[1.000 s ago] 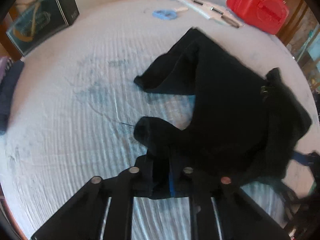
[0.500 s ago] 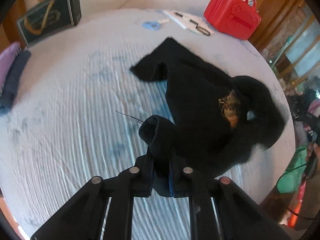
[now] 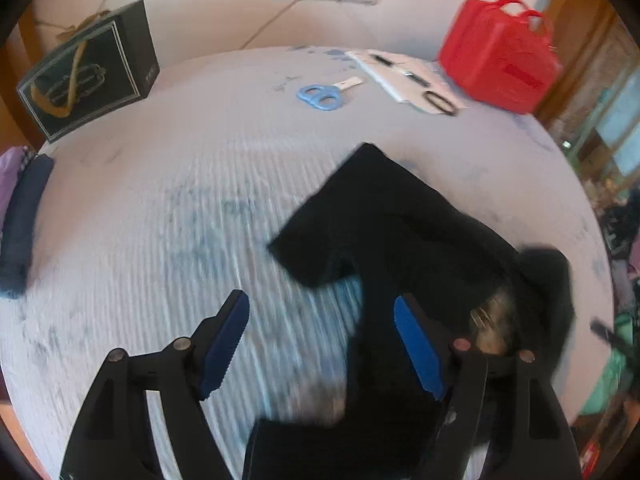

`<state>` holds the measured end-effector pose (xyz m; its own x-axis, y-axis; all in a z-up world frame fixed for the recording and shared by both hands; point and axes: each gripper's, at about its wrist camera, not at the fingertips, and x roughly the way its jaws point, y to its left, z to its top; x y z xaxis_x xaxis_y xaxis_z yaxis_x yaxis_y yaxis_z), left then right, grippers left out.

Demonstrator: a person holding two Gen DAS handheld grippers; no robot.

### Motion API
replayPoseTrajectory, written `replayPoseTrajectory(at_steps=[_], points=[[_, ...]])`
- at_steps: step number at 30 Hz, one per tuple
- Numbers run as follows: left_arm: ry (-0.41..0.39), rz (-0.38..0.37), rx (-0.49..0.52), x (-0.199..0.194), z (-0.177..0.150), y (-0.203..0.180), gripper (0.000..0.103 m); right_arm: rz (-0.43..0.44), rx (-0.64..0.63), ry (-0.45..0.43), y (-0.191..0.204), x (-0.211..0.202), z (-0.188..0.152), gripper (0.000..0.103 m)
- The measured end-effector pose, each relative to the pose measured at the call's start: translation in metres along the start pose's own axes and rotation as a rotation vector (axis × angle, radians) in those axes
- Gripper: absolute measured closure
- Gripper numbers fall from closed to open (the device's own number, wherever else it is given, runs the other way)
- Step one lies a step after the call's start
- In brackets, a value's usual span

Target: Fold clothes

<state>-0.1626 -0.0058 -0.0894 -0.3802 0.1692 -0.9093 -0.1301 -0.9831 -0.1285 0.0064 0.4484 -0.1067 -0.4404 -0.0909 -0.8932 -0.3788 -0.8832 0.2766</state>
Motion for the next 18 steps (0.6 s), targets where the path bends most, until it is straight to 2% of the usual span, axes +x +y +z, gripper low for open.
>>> replayPoseTrajectory(at_steps=[3, 4, 5, 6, 7, 8, 9, 10, 11, 12, 13, 14, 15, 16, 17, 18], points=[[0.019, 0.008, -0.024, 0.026, 0.014, 0.002, 0.028, 0.017, -0.027, 0.033, 0.012, 0.016, 0.002, 0.059], [0.024, 0.009, -0.029, 0.033, 0.018, 0.001, 0.028, 0.02, -0.037, 0.043, 0.015, 0.021, 0.002, 0.054], [0.036, 0.011, -0.029, 0.042, 0.019, 0.0, 0.028, 0.015, -0.049, 0.051, 0.019, 0.027, 0.004, 0.038], [0.053, 0.006, -0.032, 0.05, 0.019, -0.002, 0.028, 0.01, -0.061, 0.059, 0.023, 0.032, 0.005, 0.028], [0.071, -0.001, -0.036, 0.057, 0.018, -0.004, 0.028, 0.006, -0.076, 0.061, 0.027, 0.036, 0.007, 0.011], [0.092, -0.027, -0.042, 0.063, 0.017, -0.007, 0.028, 0.002, -0.091, 0.063, 0.031, 0.041, 0.009, 0.007], [0.108, -0.062, -0.044, 0.067, 0.014, -0.01, 0.028, 0.0, -0.105, 0.062, 0.035, 0.043, 0.011, 0.007], [0.126, -0.095, -0.042, 0.071, 0.01, -0.014, 0.047, -0.001, -0.123, 0.062, 0.039, 0.047, 0.013, 0.007], [0.149, -0.119, -0.027, 0.074, 0.007, -0.019, 0.077, -0.007, -0.142, 0.067, 0.043, 0.052, 0.015, 0.006], [0.168, -0.136, -0.013, 0.077, 0.003, -0.024, 0.086, -0.013, -0.16, 0.073, 0.046, 0.057, 0.017, 0.006], [0.171, -0.122, -0.008, 0.077, 0.002, -0.025, 0.094, -0.018, -0.179, 0.082, 0.05, 0.063, 0.019, 0.006], [0.159, -0.101, -0.006, 0.075, 0.001, -0.025, 0.096, -0.012, -0.202, 0.11, 0.056, 0.071, 0.02, 0.007], [0.138, -0.089, -0.016, 0.068, 0.002, -0.022, 0.097, 0.001, -0.226, 0.13, 0.061, 0.076, 0.019, 0.012], [0.117, -0.087, -0.034, 0.059, 0.003, -0.017, 0.097, 0.004, -0.25, 0.141, 0.066, 0.079, 0.02, 0.041], [0.096, -0.084, -0.052, 0.05, 0.004, -0.012, 0.097, -0.003, -0.283, 0.14, 0.073, 0.079, 0.022, 0.087], [0.073, -0.08, -0.068, 0.039, 0.005, -0.007, 0.097, -0.011, -0.314, 0.135, 0.08, 0.078, 0.024, 0.099]])
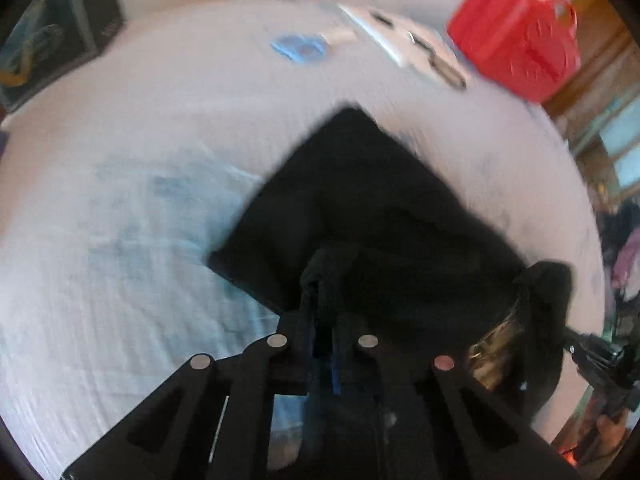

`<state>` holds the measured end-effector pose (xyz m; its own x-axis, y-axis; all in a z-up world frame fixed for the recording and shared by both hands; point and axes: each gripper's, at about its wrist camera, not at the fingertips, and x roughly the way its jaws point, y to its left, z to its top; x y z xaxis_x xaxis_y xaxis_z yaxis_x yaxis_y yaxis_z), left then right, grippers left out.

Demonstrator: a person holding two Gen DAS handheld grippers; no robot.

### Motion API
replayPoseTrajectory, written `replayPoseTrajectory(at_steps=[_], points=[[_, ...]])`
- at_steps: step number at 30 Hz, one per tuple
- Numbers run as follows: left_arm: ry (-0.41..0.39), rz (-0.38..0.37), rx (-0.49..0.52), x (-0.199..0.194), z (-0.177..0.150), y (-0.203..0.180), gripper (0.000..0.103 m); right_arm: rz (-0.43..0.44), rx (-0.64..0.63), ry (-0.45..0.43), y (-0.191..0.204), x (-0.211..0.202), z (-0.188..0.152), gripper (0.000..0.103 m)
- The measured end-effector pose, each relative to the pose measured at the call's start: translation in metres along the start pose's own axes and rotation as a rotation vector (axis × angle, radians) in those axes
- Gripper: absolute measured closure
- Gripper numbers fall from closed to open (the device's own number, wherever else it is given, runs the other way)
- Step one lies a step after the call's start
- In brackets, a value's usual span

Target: Fold clothes

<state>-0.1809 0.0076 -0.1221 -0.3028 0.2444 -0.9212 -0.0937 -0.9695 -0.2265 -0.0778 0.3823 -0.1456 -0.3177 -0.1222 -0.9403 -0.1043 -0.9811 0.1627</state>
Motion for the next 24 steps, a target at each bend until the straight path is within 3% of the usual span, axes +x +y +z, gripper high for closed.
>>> replayPoseTrajectory(at_steps=[3, 6, 8, 11, 13, 16, 18, 20, 22, 24], points=[[-0.106, 0.029, -0.014, -0.05, -0.005, 0.009, 0.097, -0.015, -0.034, -0.142, 0.001, -0.039, 0.025, 0.099], [-0.216, 0.047, -0.029, -0.109, -0.021, 0.021, 0.097, -0.01, -0.081, -0.363, 0.006, -0.106, 0.048, 0.099], [-0.289, 0.054, -0.043, -0.151, -0.035, 0.029, 0.097, -0.014, -0.1, -0.466, 0.01, -0.139, 0.054, 0.099], [-0.325, 0.09, -0.06, -0.191, -0.067, 0.04, 0.097, -0.012, -0.114, -0.581, 0.012, -0.176, 0.055, 0.099], [-0.266, 0.091, -0.072, -0.188, -0.088, 0.048, 0.097, 0.0, -0.102, -0.564, 0.003, -0.173, 0.047, 0.099], [-0.136, 0.087, -0.081, -0.16, -0.116, 0.058, 0.097, 0.004, -0.049, -0.409, -0.016, -0.133, 0.035, 0.096], [-0.038, 0.085, -0.086, -0.135, -0.131, 0.063, 0.094, -0.052, -0.005, -0.254, -0.031, -0.094, 0.021, 0.086], [0.007, 0.11, -0.09, -0.122, -0.14, 0.066, 0.069, -0.118, 0.037, -0.122, -0.043, -0.058, 0.005, 0.076], [-0.018, 0.099, -0.088, -0.127, -0.136, 0.066, 0.051, -0.121, 0.076, -0.061, -0.057, -0.044, -0.012, 0.072], [-0.06, 0.087, -0.074, -0.135, -0.125, 0.065, 0.048, -0.116, 0.109, -0.033, -0.063, -0.039, -0.023, 0.063]])
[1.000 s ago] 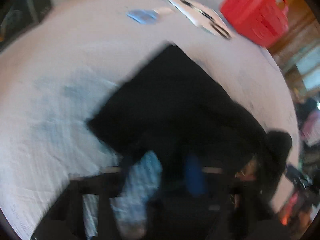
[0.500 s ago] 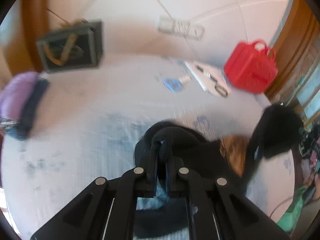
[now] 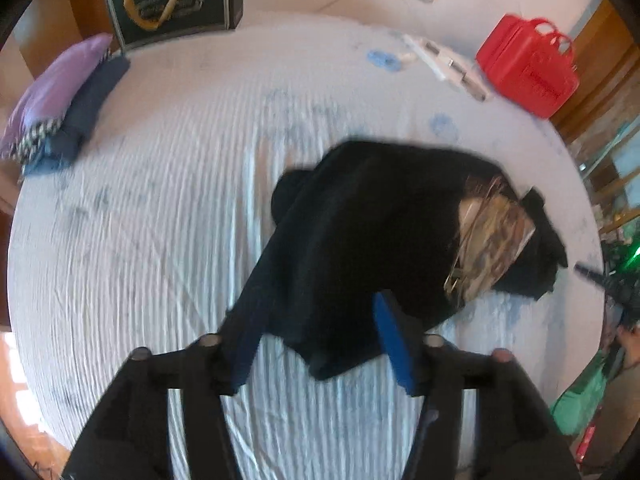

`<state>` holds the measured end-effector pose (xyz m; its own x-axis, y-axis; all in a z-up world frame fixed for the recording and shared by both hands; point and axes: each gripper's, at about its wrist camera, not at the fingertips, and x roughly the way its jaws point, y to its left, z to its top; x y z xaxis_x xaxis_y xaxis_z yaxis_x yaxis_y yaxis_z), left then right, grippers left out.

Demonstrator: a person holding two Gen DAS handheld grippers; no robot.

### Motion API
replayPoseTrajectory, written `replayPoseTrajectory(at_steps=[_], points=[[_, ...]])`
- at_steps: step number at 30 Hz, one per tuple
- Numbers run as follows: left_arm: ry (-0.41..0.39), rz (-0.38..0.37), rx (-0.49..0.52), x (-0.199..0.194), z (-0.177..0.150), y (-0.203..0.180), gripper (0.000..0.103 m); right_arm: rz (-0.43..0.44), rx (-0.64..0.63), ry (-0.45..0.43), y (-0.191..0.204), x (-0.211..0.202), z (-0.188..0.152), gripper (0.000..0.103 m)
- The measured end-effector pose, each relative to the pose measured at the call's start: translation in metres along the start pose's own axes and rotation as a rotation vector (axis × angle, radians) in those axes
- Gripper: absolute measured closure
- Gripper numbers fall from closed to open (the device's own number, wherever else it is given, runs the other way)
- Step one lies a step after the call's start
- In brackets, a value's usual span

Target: Fold clothes

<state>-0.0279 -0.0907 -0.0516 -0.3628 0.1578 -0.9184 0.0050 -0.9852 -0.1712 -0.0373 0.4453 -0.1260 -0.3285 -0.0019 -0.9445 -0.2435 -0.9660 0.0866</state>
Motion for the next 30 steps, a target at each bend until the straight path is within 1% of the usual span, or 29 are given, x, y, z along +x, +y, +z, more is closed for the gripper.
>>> replayPoseTrajectory(at_steps=[1, 2, 5, 6, 9, 10, 12, 13, 14, 18, 19, 20, 22, 25, 26, 27, 28, 29, 30], points=[[-0.019, -0.002, 0.012, -0.001, 0.007, -0.003, 0.048, -0.004, 0.013, 0.0, -0.002, -0.001, -0.004, 0.055], [-0.037, -0.004, 0.023, -0.002, 0.014, -0.006, 0.048, -0.001, 0.025, -0.004, -0.003, -0.003, -0.006, 0.051], [-0.071, -0.009, 0.047, 0.005, 0.049, -0.011, 0.048, 0.022, 0.059, -0.028, -0.003, -0.014, -0.007, 0.05], [-0.072, -0.011, 0.048, 0.012, 0.059, -0.012, 0.048, 0.03, 0.071, -0.034, -0.003, -0.016, -0.007, 0.05], [-0.054, -0.016, 0.036, 0.04, 0.09, -0.018, 0.048, 0.062, 0.118, -0.042, -0.006, -0.018, -0.003, 0.049], [-0.044, -0.015, 0.038, 0.051, 0.096, -0.02, 0.048, 0.067, 0.13, -0.04, -0.008, -0.016, -0.001, 0.047], [-0.014, 0.011, 0.048, 0.075, 0.106, -0.025, 0.048, 0.077, 0.155, -0.035, -0.01, -0.011, 0.004, 0.042], [0.002, 0.024, 0.054, 0.088, 0.111, -0.027, 0.048, 0.08, 0.167, -0.032, -0.01, -0.008, 0.006, 0.037], [0.023, 0.038, 0.064, 0.102, 0.113, -0.029, 0.048, 0.082, 0.177, -0.028, -0.01, -0.005, 0.009, 0.033], [0.08, 0.063, 0.087, 0.137, 0.11, -0.033, 0.048, 0.071, 0.179, -0.014, -0.009, 0.008, 0.022, 0.027], [0.091, 0.074, 0.097, 0.144, 0.109, -0.035, 0.048, 0.064, 0.179, -0.01, -0.008, 0.013, 0.026, 0.025], [0.101, 0.084, 0.105, 0.15, 0.108, -0.036, 0.048, 0.055, 0.179, -0.003, -0.007, 0.019, 0.03, 0.021], [0.113, 0.091, 0.115, 0.158, 0.106, -0.038, 0.047, 0.035, 0.173, 0.013, -0.002, 0.031, 0.037, 0.014], [0.131, 0.104, 0.12, 0.161, 0.103, -0.04, 0.047, 0.009, 0.149, 0.037, 0.009, 0.048, 0.045, 0.013], [0.136, 0.105, 0.122, 0.161, 0.102, -0.041, 0.053, 0.01, 0.123, 0.052, 0.015, 0.054, 0.046, 0.013], [0.137, 0.09, 0.133, 0.158, 0.1, -0.044, 0.063, 0.008, 0.099, 0.07, 0.022, 0.059, 0.045, 0.013], [0.136, 0.08, 0.143, 0.155, 0.099, -0.046, 0.084, 0.007, 0.071, 0.085, 0.029, 0.063, 0.045, 0.022], [0.125, 0.095, 0.152, 0.151, 0.098, -0.048, 0.093, 0.004, 0.026, 0.085, 0.038, 0.064, 0.043, 0.05], [0.108, 0.108, 0.159, 0.145, 0.097, -0.05, 0.093, -0.027, -0.028, 0.071, 0.047, 0.06, 0.043, 0.063]])
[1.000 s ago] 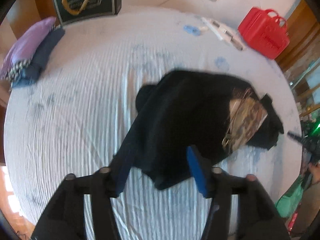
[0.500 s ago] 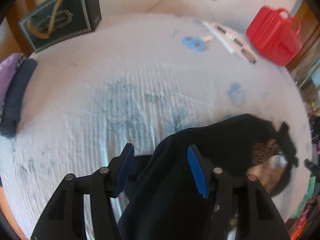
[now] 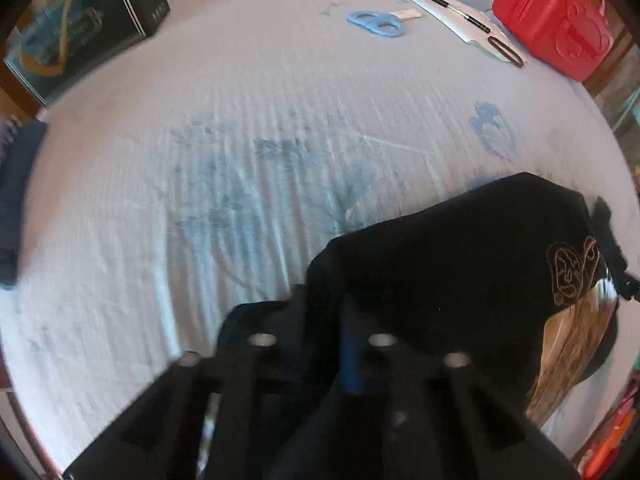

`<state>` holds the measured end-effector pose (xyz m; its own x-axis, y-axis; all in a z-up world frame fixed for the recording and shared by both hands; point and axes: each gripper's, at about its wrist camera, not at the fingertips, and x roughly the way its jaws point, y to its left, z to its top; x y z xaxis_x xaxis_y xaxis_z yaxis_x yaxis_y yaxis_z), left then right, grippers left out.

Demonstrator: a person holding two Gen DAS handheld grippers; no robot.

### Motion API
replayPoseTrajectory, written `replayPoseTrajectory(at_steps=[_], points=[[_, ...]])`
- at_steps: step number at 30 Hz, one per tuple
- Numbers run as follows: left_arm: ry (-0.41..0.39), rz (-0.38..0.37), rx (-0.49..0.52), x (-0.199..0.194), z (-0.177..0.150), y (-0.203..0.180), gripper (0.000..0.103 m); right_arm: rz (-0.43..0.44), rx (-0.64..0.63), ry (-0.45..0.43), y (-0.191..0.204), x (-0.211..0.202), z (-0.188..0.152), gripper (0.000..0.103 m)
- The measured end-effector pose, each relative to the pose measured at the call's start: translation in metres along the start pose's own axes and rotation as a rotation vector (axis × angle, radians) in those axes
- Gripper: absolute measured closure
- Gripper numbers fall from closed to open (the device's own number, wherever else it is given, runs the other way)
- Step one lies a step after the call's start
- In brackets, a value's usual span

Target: Fold clothes

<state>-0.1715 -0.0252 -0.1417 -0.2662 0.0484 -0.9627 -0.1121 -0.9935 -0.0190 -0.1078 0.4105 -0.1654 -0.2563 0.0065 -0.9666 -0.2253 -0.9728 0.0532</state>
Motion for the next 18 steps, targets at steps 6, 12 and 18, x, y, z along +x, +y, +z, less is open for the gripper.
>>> replayPoseTrajectory(at_steps=[6, 12, 18], points=[[-0.289, 0.059, -0.053, -0.09, 0.025, 0.021, 0.094, -0.001, -0.163, -0.266, 0.032, -0.077, 0.03, 0.094], [-0.468, 0.176, -0.12, -0.133, 0.08, 0.06, 0.094, 0.04, -0.203, -0.531, 0.047, -0.154, 0.117, 0.102], [-0.323, 0.223, -0.229, -0.075, 0.12, 0.122, 0.086, 0.19, -0.139, -0.378, 0.078, -0.115, 0.149, 0.082]])
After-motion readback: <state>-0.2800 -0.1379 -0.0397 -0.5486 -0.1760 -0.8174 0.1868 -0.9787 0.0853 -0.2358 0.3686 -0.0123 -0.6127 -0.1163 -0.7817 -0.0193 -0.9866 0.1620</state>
